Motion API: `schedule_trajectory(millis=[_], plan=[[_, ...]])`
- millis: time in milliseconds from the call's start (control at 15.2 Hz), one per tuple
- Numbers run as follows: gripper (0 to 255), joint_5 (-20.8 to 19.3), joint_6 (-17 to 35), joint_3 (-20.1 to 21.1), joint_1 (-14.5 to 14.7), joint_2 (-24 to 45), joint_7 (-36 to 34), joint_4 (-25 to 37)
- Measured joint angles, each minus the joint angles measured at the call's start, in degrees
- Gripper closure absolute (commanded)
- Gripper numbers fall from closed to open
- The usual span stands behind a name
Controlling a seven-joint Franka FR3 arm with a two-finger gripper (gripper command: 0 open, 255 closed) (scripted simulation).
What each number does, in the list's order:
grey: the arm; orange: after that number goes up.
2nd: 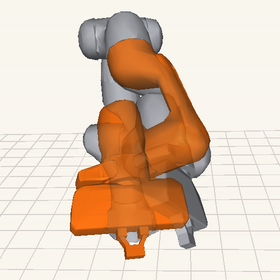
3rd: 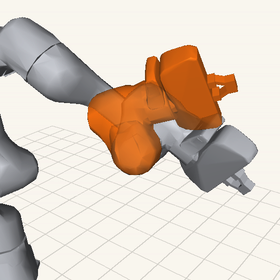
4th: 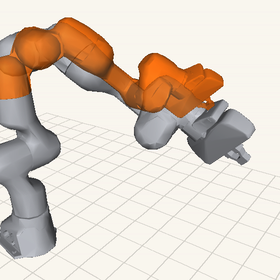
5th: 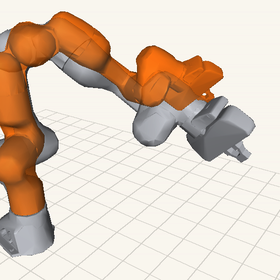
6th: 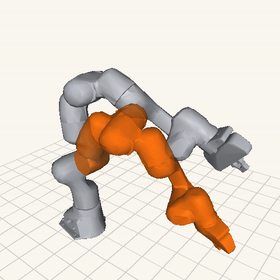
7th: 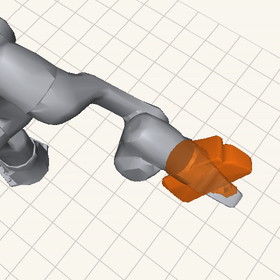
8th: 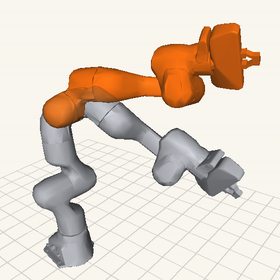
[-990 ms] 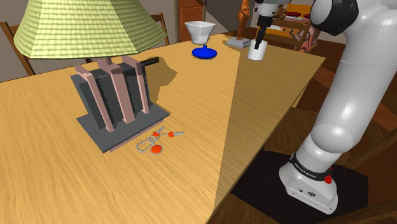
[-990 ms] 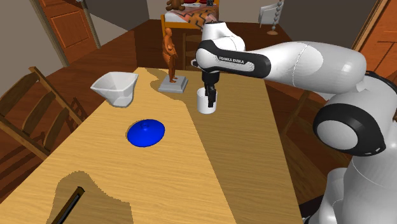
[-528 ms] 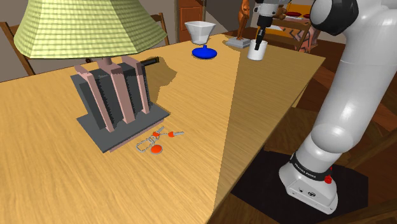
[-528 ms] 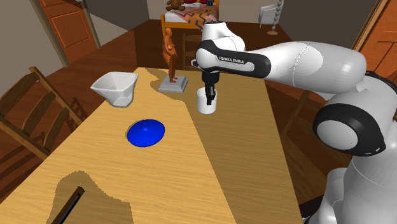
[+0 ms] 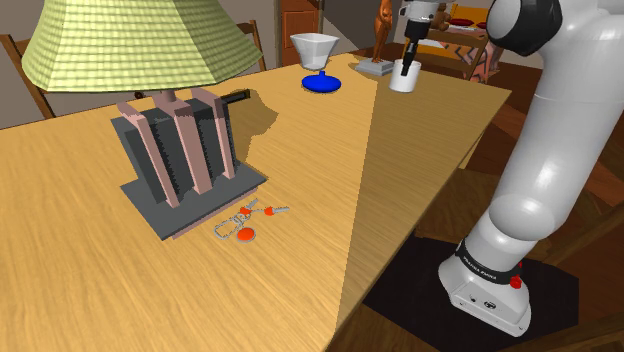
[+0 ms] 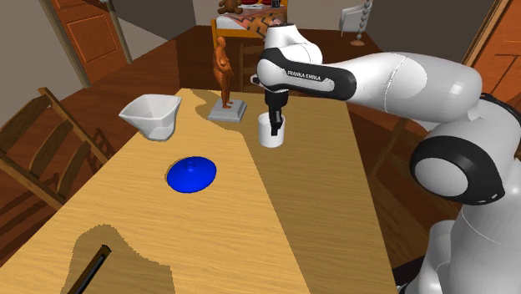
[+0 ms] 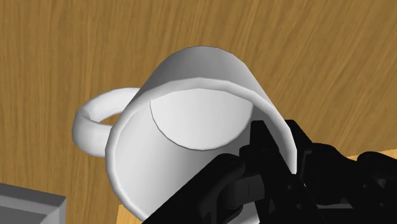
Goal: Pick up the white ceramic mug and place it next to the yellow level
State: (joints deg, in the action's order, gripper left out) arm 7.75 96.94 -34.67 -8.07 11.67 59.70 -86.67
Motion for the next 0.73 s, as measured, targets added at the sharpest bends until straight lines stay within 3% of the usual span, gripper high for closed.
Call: schedule_trajectory(millis=[726], plan=[[255,1.4,-9.6,-0.3,-1.7,2.4,0.4,11.6]])
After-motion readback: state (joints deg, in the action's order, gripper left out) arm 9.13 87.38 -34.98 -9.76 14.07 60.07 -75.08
